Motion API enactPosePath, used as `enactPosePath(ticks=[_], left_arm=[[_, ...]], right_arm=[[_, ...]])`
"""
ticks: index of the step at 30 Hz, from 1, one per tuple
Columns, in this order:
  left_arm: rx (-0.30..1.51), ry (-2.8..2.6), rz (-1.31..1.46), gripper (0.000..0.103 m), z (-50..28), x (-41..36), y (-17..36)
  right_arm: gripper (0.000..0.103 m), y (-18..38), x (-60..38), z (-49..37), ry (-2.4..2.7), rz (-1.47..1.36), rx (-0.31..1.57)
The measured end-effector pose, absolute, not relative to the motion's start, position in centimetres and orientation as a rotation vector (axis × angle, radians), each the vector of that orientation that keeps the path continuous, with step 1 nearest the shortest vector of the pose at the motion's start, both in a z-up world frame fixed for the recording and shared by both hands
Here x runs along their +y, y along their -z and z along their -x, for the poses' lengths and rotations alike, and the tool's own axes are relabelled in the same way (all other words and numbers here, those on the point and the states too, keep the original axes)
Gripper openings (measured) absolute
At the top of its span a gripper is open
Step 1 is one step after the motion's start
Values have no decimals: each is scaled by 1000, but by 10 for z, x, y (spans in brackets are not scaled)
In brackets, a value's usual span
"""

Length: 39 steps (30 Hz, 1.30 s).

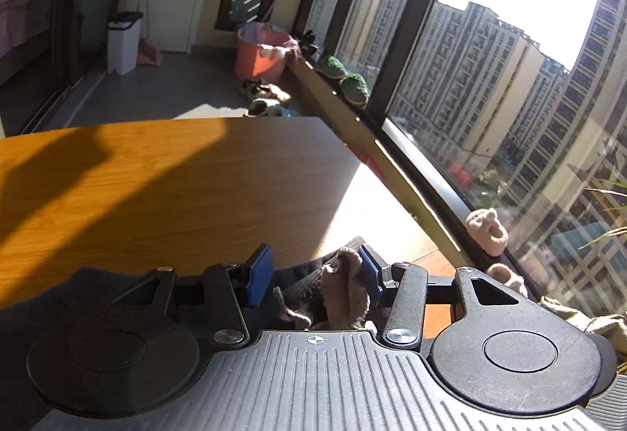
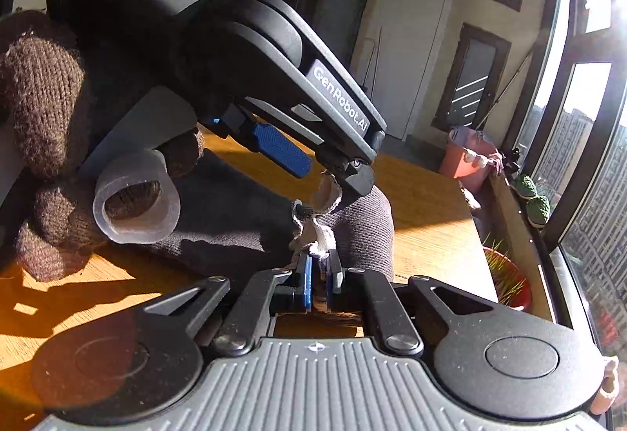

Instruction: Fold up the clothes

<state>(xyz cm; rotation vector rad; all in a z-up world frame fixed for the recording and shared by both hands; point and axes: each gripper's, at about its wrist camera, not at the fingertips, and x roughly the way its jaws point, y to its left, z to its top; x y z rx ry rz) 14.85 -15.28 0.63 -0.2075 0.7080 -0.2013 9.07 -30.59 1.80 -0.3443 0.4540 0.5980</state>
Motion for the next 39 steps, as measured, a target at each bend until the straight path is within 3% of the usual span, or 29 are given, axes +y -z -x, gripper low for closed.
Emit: enactPosePath(ticks=[4, 6, 8, 18, 22, 31, 36, 39], left_arm=[[726, 193, 228, 51, -151, -144, 16], [730, 199, 234, 51, -151, -140, 15], [733, 201, 241, 51, -153, -139, 15], [734, 204, 243, 51, -155, -136, 15], [733, 200, 263, 51, -155, -134, 15], [700, 258, 421, 50, -143, -106, -17], [743, 280, 461, 49, -149, -114, -5], [753, 290, 476, 49, -151, -114, 5]], right_arm=[[13, -30, -343, -105, -676, 104, 522], [38, -35, -370, -114, -683, -71, 552], [47, -31, -390, -125, -634, -193, 576], [49, 9, -379, -151, -579, -292, 690], [38, 6, -371, -151, -574, -251, 682], [34, 1, -274, -93, -495, 553, 313], [34, 11, -256, -78, -495, 756, 231], [34, 5, -266, -83, -533, 665, 290]])
